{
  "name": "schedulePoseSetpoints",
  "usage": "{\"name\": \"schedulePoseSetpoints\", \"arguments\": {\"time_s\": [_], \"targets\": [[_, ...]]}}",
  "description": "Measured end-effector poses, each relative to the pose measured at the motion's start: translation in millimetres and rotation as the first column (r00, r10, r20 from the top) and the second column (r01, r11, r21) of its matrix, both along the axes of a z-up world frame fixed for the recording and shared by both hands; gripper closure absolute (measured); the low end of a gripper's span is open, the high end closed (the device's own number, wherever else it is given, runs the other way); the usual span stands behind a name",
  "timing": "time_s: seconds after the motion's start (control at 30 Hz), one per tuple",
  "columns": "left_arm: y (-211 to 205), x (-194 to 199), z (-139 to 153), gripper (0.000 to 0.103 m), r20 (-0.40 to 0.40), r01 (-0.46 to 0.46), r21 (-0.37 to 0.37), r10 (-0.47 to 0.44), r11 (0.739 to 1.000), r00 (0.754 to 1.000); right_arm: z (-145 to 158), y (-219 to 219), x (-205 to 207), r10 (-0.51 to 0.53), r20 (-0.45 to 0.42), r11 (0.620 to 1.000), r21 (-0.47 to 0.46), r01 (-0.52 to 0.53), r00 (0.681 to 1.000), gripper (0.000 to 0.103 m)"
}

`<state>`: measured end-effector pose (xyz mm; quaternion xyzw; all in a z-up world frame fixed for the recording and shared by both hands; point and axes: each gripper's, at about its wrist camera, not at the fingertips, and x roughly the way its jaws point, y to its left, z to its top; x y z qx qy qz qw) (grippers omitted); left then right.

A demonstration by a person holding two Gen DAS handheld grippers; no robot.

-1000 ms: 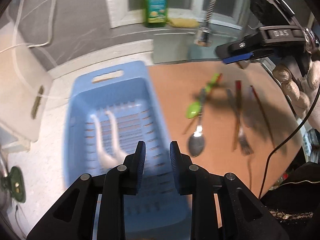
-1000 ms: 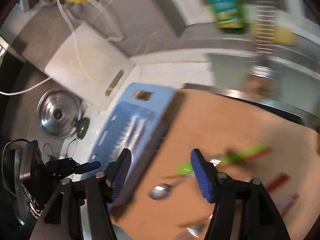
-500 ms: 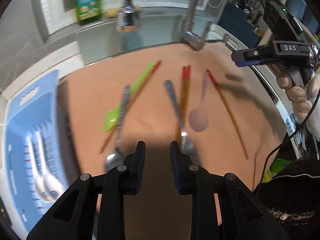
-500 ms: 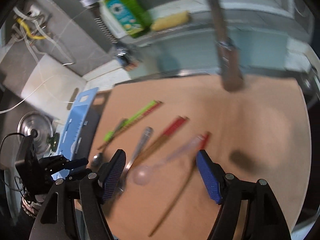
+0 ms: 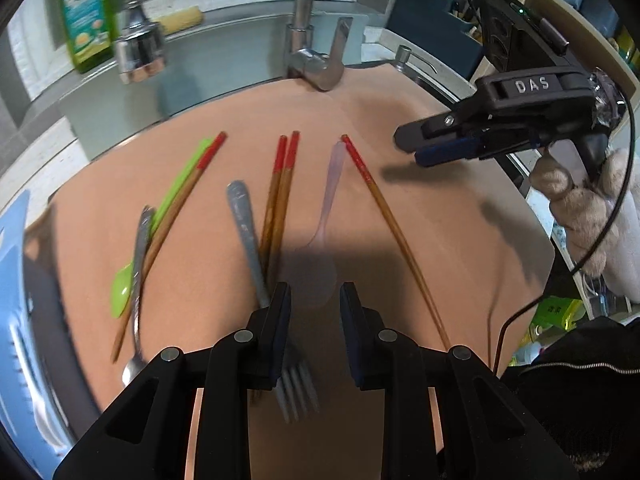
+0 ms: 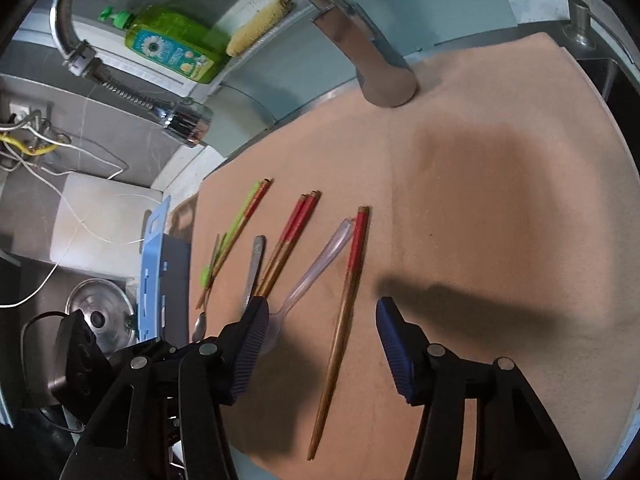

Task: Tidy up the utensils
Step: 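Move both tools back over the utensils on the brown mat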

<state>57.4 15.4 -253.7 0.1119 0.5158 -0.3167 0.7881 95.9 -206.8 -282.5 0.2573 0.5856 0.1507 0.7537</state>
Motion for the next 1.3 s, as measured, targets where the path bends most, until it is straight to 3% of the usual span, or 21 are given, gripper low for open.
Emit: {"name": "schedulePoseSetpoints", "arguments": {"time_s": [0.13,0.57,0.7,0.73,0.8,1.0,1.07,1.1,1.17,1.3], "targets": [[-21,15,-4,0.079,0.005,0.025,0.023,-0.025,0.999,1.0,-9,7,2,0.022,-0.032,0.999,-0.041,-0.024,0.999,0.065],[-54,36,-22,0.08,-0.02,0.088,0.074,-0.087,0.993,0.996,-20,42,3,0.084,-0.048,0.97,-0.223,-0.093,0.995,0.073],[-61,36,-30,0.087,-0.029,0.103,0.106,-0.101,0.989,0.994,-28,50,1,0.128,-0.065,0.947,-0.29,-0.141,0.99,0.084],[-61,37,-32,0.087,-0.033,0.098,0.104,-0.095,0.99,0.995,-28,50,1,0.136,-0.066,0.941,-0.302,-0.15,0.988,0.089],[-59,39,-33,0.092,-0.043,0.081,0.098,-0.077,0.992,0.996,-28,45,2,0.141,-0.074,0.943,-0.292,-0.157,0.987,0.09],[-57,34,-36,0.093,-0.069,0.064,0.101,-0.057,0.993,0.996,-24,27,-2,0.149,-0.069,0.94,-0.299,-0.163,0.986,0.092],[-59,29,-36,0.093,-0.062,0.066,0.118,-0.059,0.991,0.996,-25,17,-5,0.133,-0.074,0.92,-0.363,-0.151,0.988,0.098],[-61,27,-36,0.092,-0.057,0.072,0.132,-0.065,0.989,0.996,-26,11,-8,0.126,-0.076,0.922,-0.358,-0.145,0.989,0.098],[-64,28,-37,0.09,-0.058,0.072,0.146,-0.064,0.987,0.996,-30,-6,-10,0.075,-0.096,0.96,-0.263,-0.098,0.993,0.098],[-68,36,-37,0.09,-0.055,0.063,0.151,-0.056,0.987,0.997,-26,-16,-13,0.04,-0.088,0.983,-0.178,-0.056,0.995,0.095]]}}
